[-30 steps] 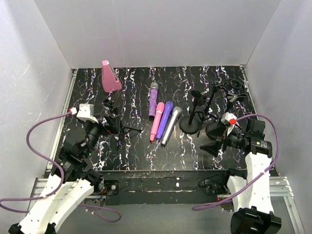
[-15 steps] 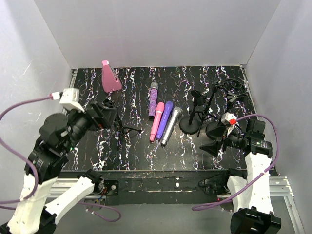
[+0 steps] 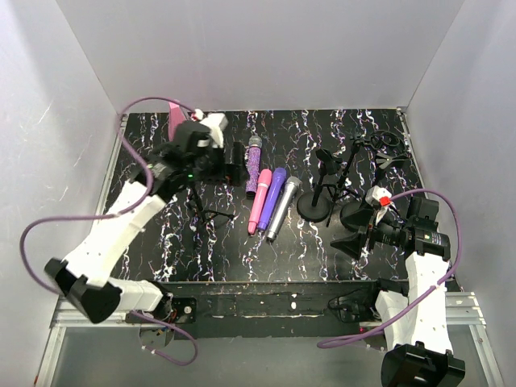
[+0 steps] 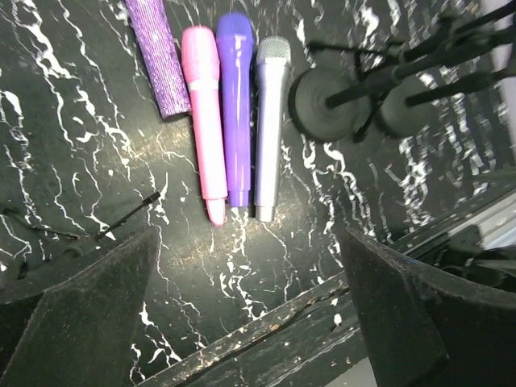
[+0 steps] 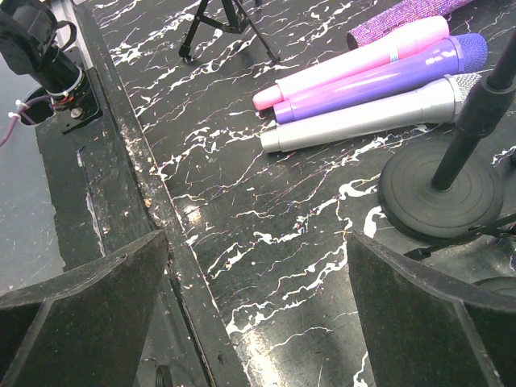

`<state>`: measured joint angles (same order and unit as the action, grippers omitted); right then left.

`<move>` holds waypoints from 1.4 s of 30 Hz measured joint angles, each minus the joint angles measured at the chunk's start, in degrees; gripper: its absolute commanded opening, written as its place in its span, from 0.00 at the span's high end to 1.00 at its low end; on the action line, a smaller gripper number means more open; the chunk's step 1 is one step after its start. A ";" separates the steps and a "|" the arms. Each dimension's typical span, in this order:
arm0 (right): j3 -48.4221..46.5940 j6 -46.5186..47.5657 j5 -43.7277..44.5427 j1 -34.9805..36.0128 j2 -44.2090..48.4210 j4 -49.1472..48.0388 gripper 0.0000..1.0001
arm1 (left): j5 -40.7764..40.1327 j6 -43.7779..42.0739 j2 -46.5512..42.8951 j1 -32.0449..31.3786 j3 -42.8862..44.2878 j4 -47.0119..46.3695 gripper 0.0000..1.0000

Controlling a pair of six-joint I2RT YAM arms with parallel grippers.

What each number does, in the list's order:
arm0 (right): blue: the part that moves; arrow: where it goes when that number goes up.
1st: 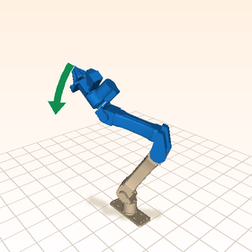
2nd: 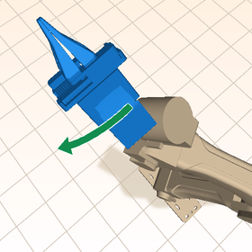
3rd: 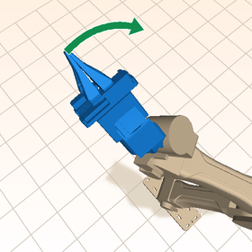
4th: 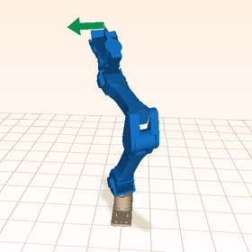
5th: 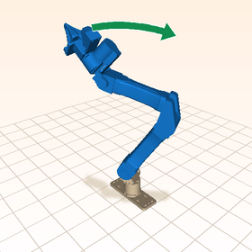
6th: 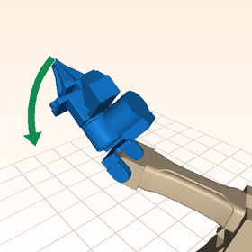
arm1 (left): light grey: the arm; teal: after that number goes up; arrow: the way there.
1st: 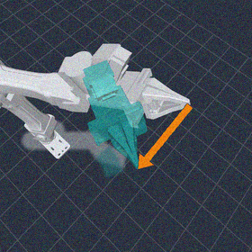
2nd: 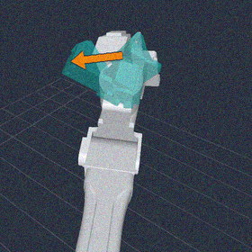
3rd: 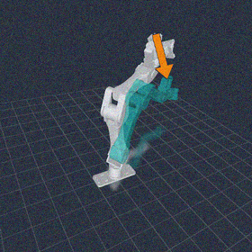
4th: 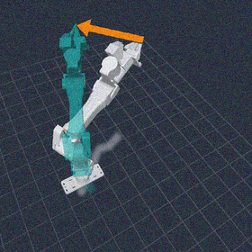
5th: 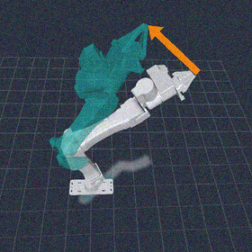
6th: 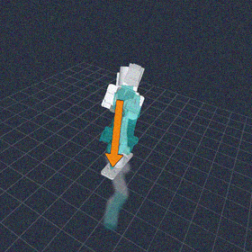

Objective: Attach the microphones to the stand

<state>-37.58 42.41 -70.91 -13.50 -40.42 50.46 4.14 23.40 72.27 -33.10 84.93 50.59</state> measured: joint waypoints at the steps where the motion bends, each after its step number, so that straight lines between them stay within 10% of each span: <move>1: 0.00 0.00 0.00 0.00 -0.02 0.00 0.02 | -1.03 -0.20 1.92 -1.29 0.00 -0.07 0.05; 20: 0.00 0.02 0.02 0.00 -0.02 0.00 0.02 | -11.28 -2.82 32.50 -7.80 -1.05 -11.43 0.45; 42: 0.00 0.98 0.02 0.00 -0.33 0.02 0.02 | -11.72 -4.33 44.48 -7.80 -1.05 -14.43 0.54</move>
<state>-37.58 43.40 -70.89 -13.50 -40.75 50.48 -7.57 19.07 116.75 -40.91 83.88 36.16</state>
